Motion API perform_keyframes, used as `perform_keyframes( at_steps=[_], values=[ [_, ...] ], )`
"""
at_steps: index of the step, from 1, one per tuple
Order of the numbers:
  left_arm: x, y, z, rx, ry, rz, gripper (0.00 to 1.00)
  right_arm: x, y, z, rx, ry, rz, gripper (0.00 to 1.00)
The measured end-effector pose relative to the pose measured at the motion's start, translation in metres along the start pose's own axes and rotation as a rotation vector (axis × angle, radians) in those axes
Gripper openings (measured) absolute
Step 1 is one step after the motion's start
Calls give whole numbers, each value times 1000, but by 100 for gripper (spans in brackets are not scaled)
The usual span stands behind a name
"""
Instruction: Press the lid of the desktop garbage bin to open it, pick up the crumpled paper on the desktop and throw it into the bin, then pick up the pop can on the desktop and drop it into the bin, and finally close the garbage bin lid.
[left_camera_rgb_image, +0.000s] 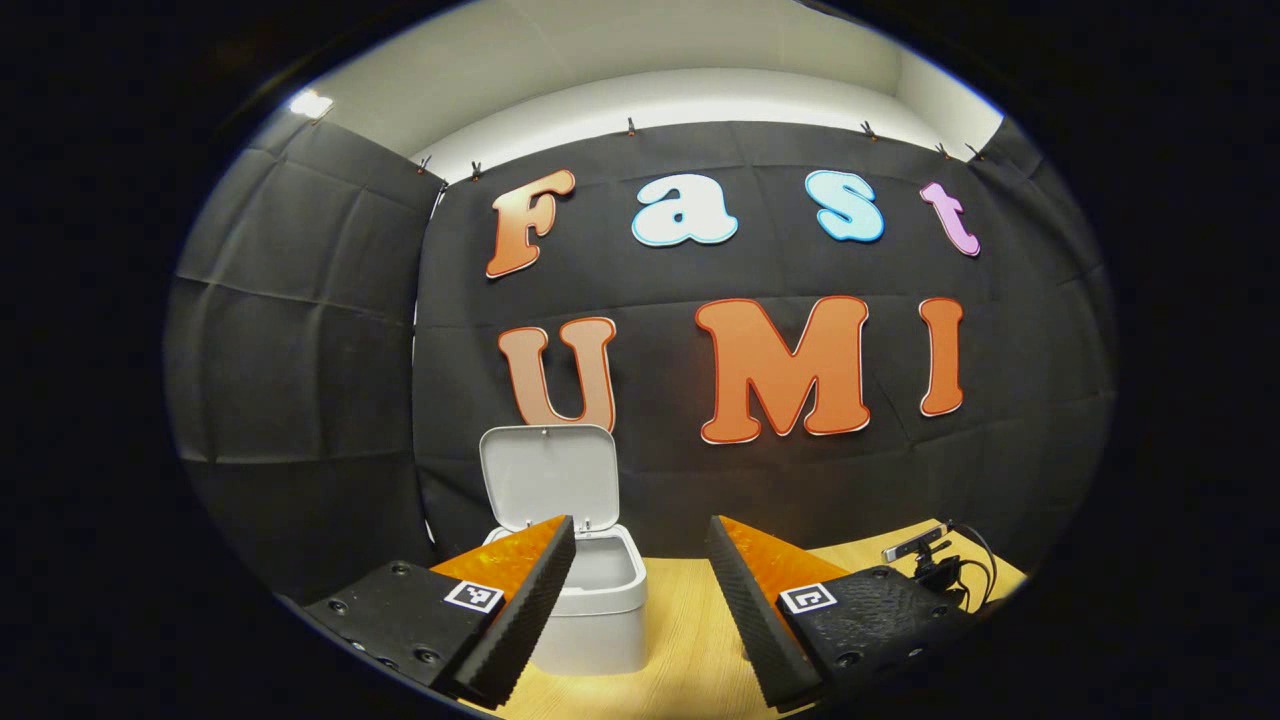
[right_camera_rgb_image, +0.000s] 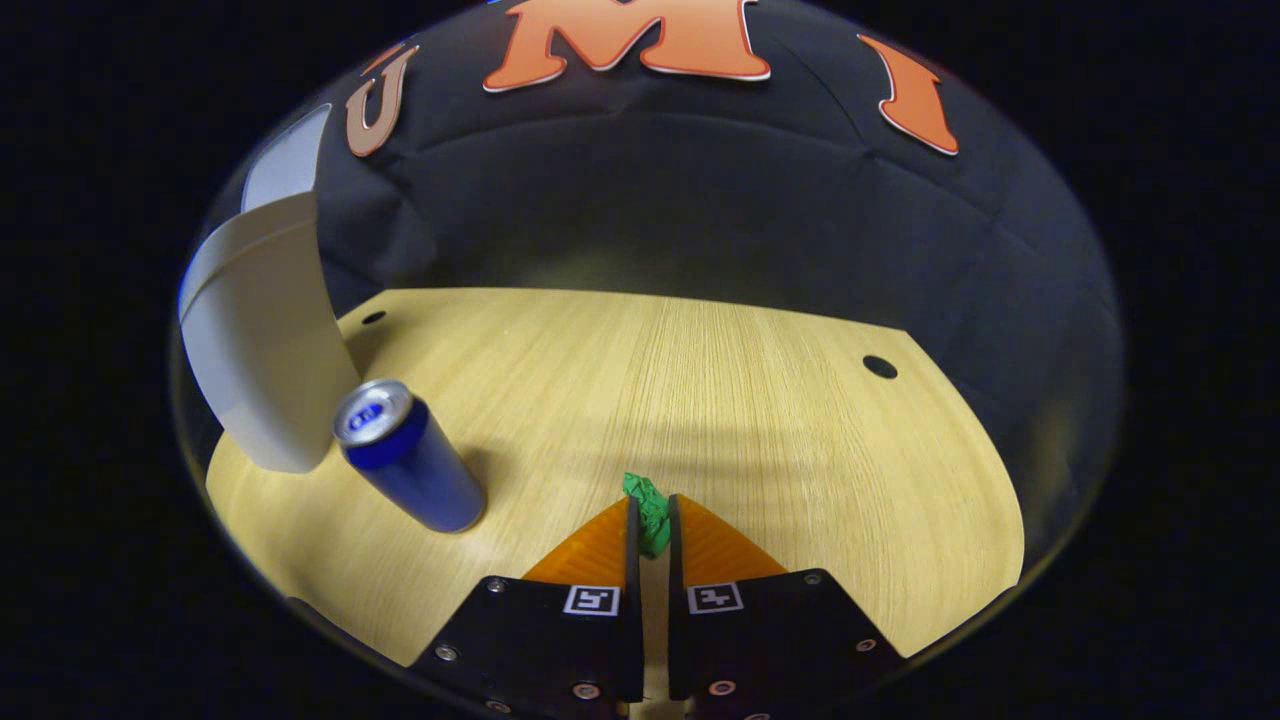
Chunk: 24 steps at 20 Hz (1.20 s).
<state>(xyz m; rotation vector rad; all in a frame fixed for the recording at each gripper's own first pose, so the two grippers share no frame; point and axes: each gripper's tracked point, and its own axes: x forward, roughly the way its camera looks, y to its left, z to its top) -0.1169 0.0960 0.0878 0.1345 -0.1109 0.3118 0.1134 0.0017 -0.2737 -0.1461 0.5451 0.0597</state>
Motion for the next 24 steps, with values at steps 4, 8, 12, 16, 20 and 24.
perform_keyframes(
  at_steps=[4, 8, 12, 16, 20, 24],
  values=[
    [1, 7, -2, -25, -2, 2, 86, -29, 13, 38, -27, -86, 33, 10],
    [2, 17, 0, -31, -16, 8, 85, -60, 33, 76, -30, -163, 72, 10],
    [0, 31, 2, -45, -29, 26, 86, -93, 54, 111, -63, -240, 127, 10],
    [-3, 46, 1, -56, -30, 45, 84, -116, 86, 149, -44, -289, 190, 10],
    [-6, 62, 1, -63, -38, 73, 85, -137, 143, 183, -53, -337, 318, 10],
    [-15, 81, 1, -67, -41, 106, 84, -140, 214, 200, -90, -341, 442, 10]
  ],
)
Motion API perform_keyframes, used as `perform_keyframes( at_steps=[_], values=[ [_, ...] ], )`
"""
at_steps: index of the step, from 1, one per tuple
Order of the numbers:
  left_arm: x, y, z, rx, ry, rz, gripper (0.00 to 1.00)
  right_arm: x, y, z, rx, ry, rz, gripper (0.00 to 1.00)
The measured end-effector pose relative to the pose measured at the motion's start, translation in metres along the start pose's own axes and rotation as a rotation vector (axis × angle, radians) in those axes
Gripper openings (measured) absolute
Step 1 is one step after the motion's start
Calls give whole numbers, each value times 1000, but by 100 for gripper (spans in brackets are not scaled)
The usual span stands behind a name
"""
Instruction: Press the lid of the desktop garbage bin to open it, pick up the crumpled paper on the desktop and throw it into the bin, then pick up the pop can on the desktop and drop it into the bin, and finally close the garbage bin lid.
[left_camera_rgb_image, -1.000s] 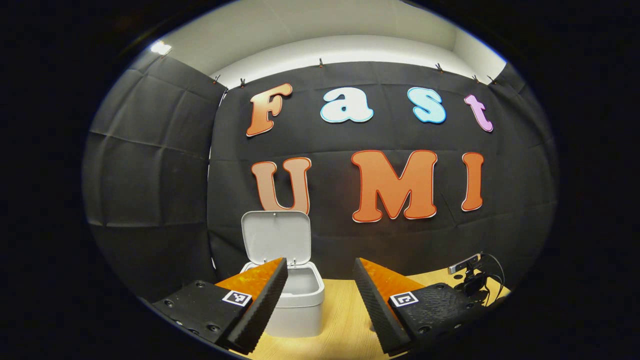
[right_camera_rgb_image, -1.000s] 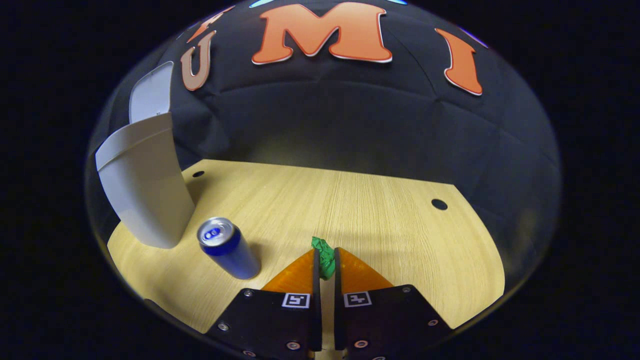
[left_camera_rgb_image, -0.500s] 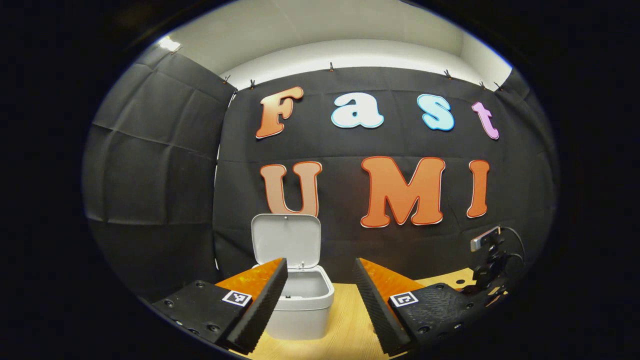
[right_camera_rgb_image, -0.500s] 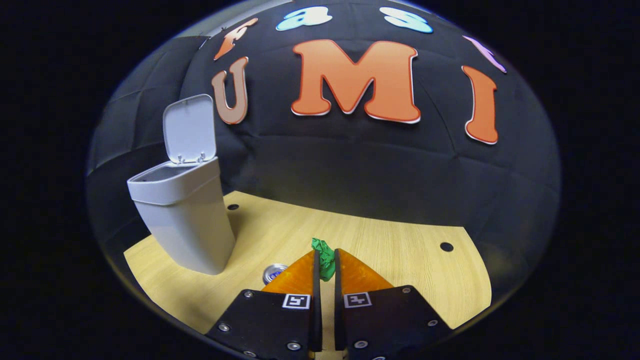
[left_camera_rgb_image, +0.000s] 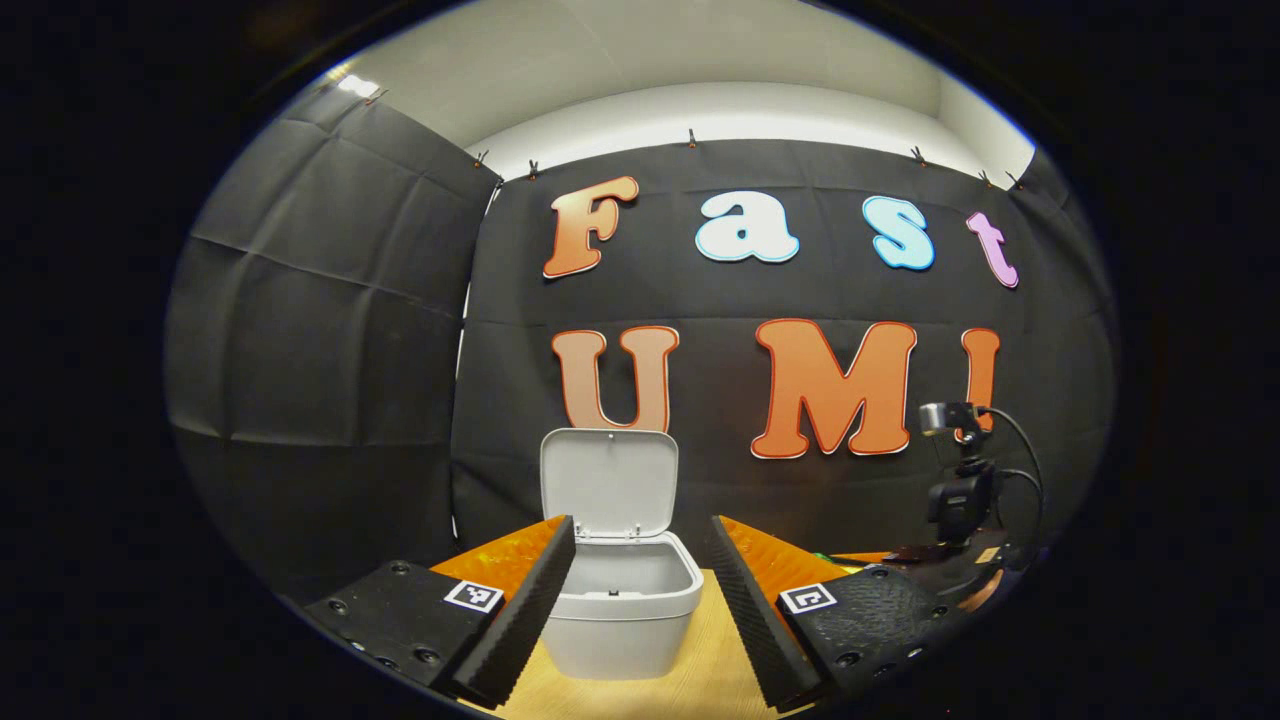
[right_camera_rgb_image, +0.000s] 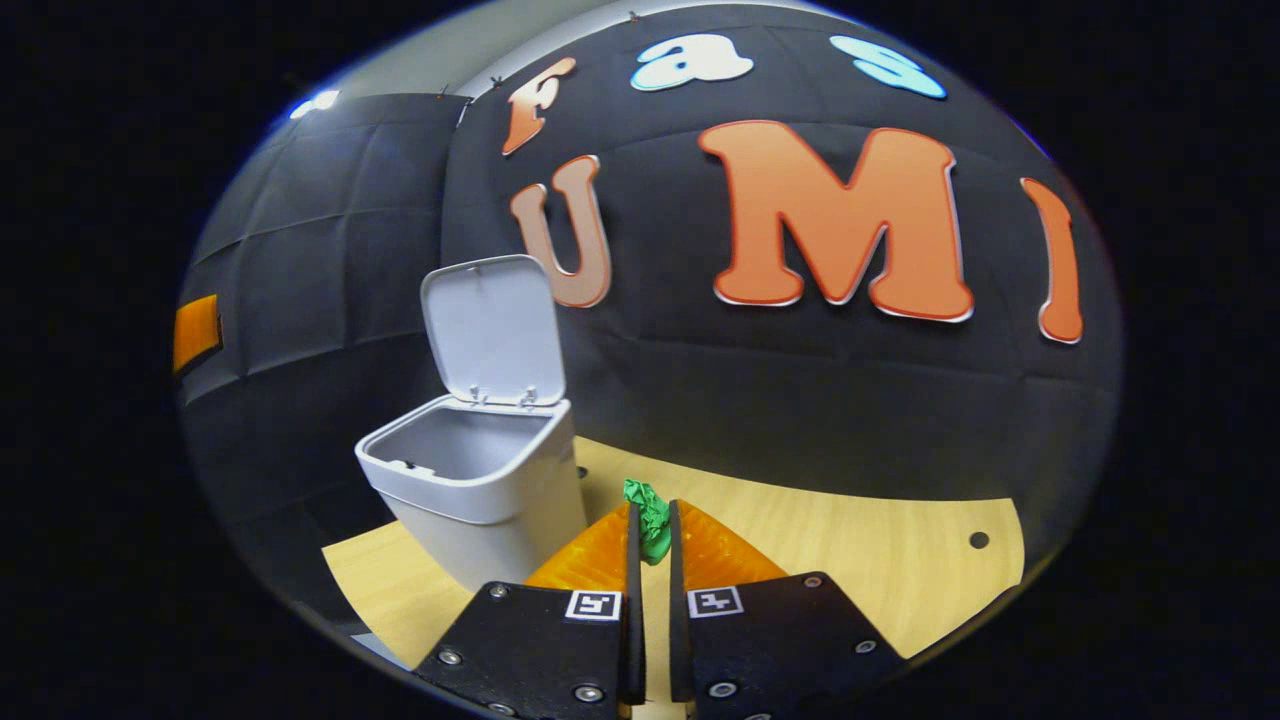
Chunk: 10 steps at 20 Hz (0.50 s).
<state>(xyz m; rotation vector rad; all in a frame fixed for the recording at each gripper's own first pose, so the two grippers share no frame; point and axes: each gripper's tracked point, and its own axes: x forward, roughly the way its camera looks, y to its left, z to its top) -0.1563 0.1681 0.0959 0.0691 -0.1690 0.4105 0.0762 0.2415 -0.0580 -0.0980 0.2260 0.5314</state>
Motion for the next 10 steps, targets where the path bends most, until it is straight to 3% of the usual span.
perform_keyframes(
  at_steps=[5, 10],
  values=[
    [-9, 31, 0, 3, -7, 60, 84, 44, 66, 27, -17, -8, 114, 10],
    [-18, 58, 3, 14, -15, 118, 85, 80, 106, 47, -8, -22, 167, 10]
  ],
)
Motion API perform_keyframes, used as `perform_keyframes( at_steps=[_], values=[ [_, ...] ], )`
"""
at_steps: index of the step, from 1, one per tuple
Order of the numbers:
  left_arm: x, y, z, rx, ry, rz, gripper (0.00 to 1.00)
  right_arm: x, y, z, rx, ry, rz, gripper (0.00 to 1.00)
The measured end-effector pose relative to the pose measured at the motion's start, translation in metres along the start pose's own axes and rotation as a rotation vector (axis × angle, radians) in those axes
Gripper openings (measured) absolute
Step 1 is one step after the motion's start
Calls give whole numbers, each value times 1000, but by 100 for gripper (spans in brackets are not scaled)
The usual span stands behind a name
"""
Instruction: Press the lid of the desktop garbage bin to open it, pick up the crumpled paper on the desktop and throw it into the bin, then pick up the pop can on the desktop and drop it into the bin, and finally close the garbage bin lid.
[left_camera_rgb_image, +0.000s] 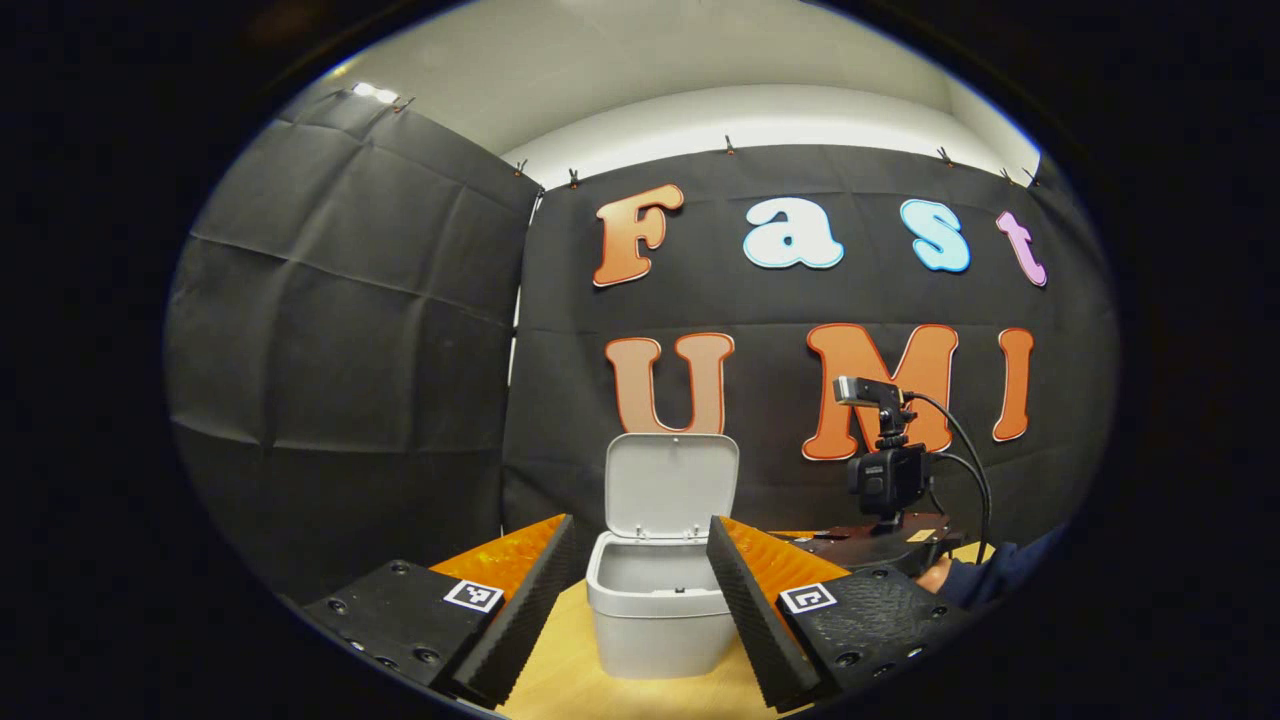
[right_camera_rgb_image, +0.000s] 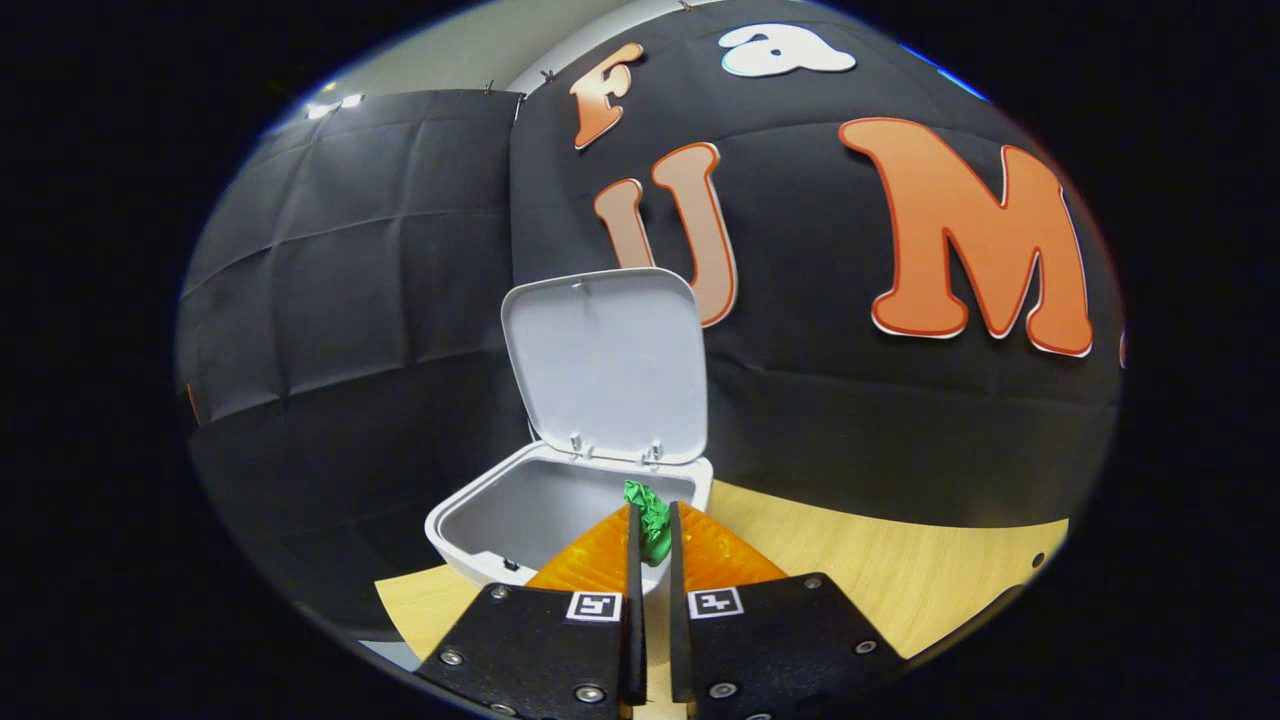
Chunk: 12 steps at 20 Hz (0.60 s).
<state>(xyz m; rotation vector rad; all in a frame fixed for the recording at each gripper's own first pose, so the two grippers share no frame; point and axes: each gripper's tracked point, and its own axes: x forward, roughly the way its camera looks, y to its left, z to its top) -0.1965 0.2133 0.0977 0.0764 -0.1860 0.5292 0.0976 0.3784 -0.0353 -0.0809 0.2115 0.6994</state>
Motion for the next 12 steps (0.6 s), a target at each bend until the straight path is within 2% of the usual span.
perform_keyframes(
  at_steps=[4, 7, 9, 11, 12],
  values=[
    [-6, 7, 0, 8, -3, 16, 85, 24, 17, 1, 7, -10, 12, 12],
    [-6, 12, 0, 15, -2, 23, 86, 32, 16, -8, -14, 7, 0, 22],
    [-7, 14, -1, 13, -3, 26, 86, 30, 20, -3, -7, -12, 29, 27],
    [-6, 13, -1, 8, -2, 23, 86, 27, 17, 4, -3, -31, 27, 46],
    [-6, 11, -3, 5, -1, 17, 86, 23, 13, 3, 0, -36, 19, 62]
  ],
)
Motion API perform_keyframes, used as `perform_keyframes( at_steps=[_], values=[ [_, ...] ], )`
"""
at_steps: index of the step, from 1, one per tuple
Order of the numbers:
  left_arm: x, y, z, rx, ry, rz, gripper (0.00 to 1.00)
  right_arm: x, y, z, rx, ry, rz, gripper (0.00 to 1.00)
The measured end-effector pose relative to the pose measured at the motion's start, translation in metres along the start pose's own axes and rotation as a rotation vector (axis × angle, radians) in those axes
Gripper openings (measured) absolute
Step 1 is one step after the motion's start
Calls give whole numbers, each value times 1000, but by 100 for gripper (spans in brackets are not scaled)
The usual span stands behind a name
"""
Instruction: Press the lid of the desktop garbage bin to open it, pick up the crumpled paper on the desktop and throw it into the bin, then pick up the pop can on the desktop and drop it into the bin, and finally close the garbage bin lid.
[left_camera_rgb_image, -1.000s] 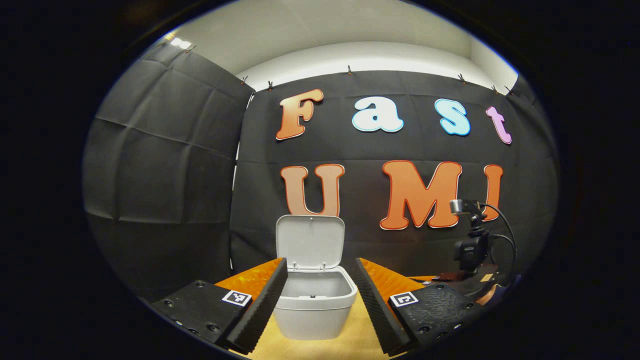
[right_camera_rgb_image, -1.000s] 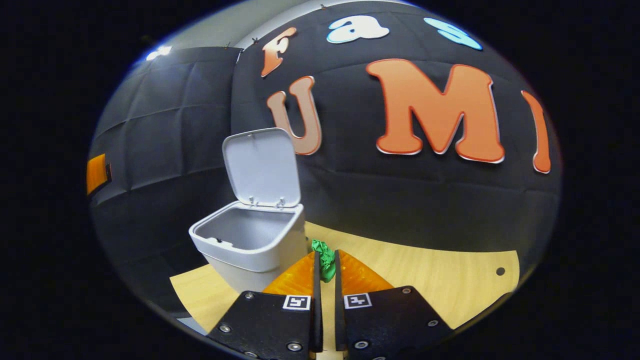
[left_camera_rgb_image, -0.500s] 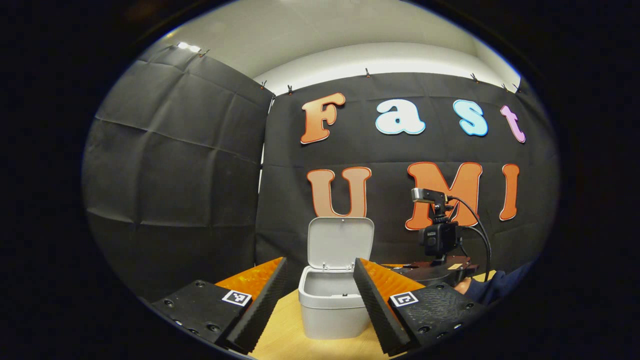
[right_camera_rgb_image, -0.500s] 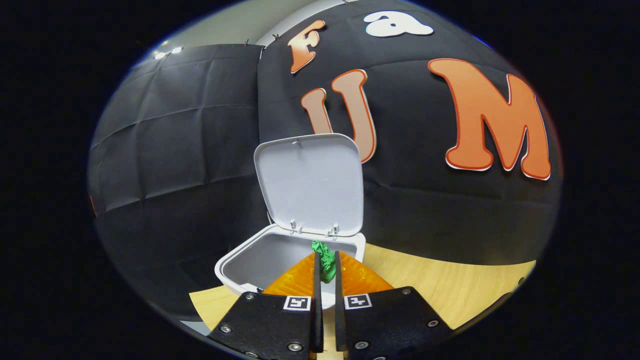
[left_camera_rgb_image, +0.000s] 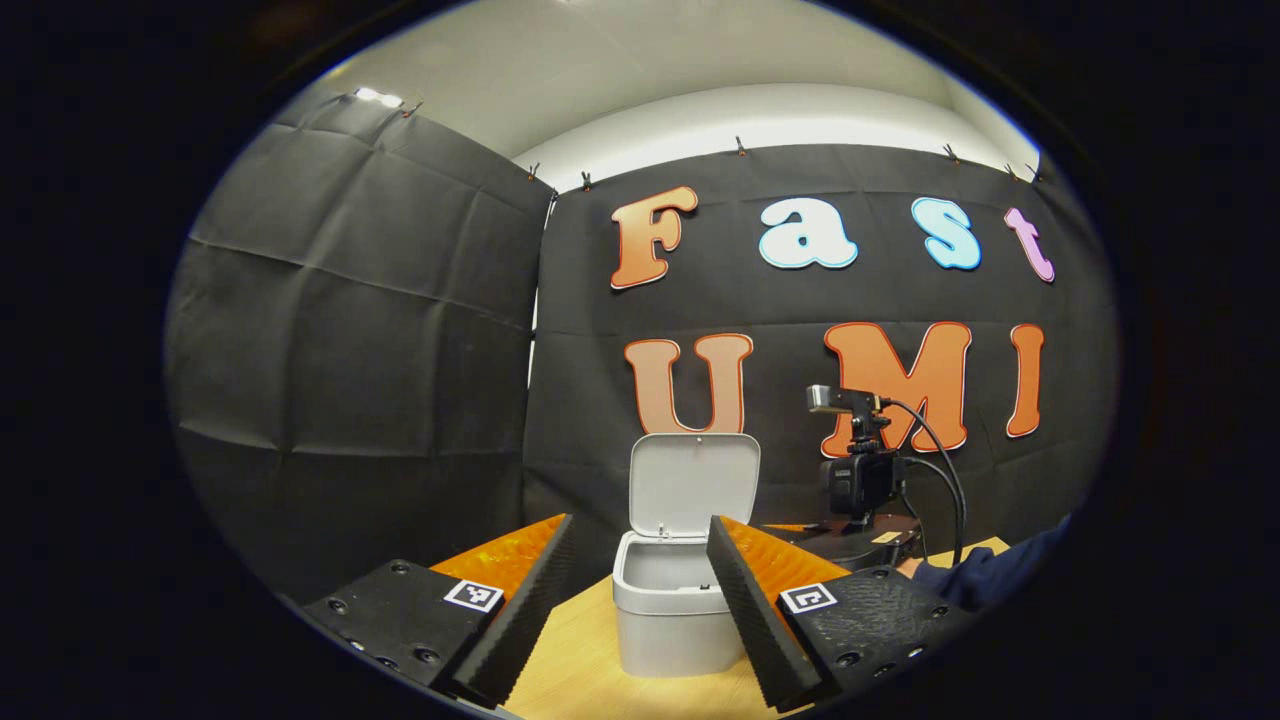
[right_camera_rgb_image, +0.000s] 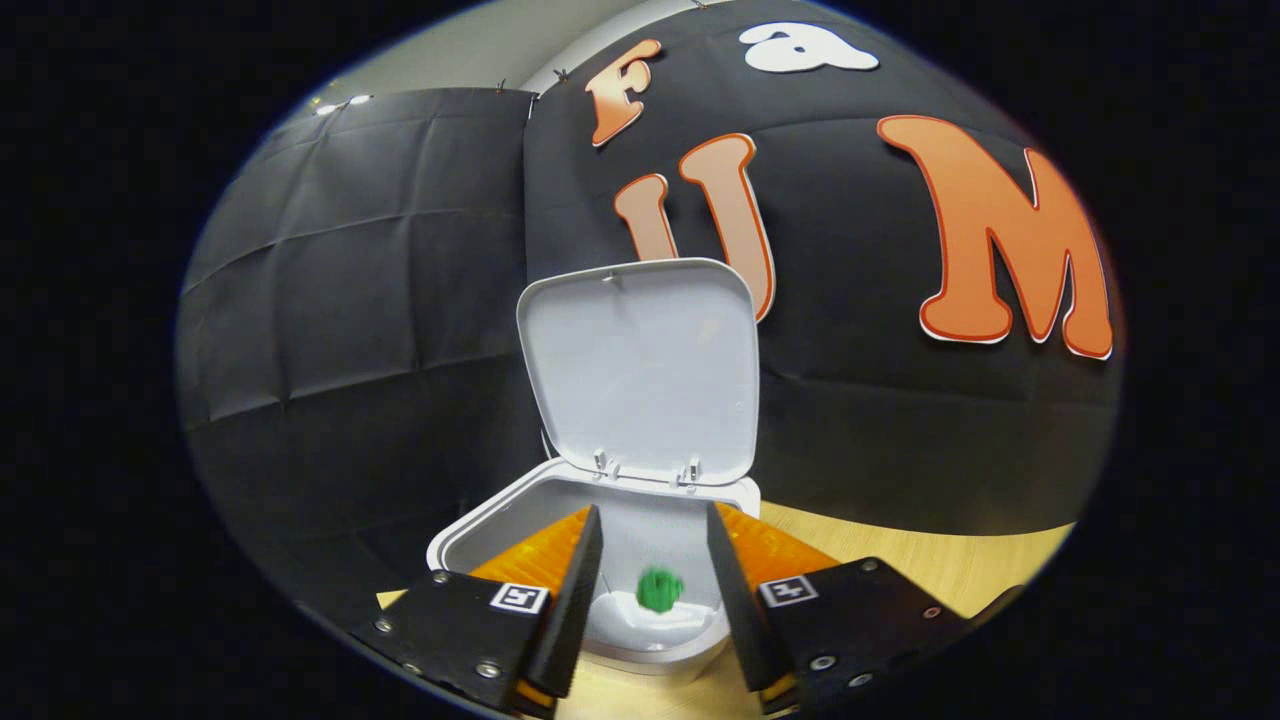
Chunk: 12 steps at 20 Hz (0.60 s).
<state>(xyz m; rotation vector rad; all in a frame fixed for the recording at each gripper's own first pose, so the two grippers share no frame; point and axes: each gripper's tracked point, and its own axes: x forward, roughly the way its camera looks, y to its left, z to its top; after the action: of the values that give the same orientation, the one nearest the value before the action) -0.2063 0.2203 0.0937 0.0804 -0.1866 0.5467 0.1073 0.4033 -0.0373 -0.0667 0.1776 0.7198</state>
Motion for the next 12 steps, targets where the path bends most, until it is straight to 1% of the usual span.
perform_keyframes(
  at_steps=[2, 4, 5, 6, 8, 10, 12],
  values=[
    [1, -9, -1, 1, 1, -17, 86, -11, -6, 3, 13, -17, -10, 76],
    [2, -18, -3, -4, -2, -42, 86, -25, -17, 5, 18, -38, -26, 83],
    [2, -24, -3, -13, -6, -57, 86, -33, -22, 6, 25, -51, -26, 84],
    [3, -29, -5, -15, -4, -70, 85, -42, -30, 5, 25, -57, -42, 87],
    [6, -38, -8, -10, 3, -91, 86, -64, -47, 7, 14, -79, -84, 90],
    [9, -51, -16, -15, 15, -119, 85, -87, -63, 15, 8, -116, -127, 92],
    [12, -65, -19, -15, 21, -148, 86, -110, -78, 23, 9, -151, -168, 92]
  ],
)
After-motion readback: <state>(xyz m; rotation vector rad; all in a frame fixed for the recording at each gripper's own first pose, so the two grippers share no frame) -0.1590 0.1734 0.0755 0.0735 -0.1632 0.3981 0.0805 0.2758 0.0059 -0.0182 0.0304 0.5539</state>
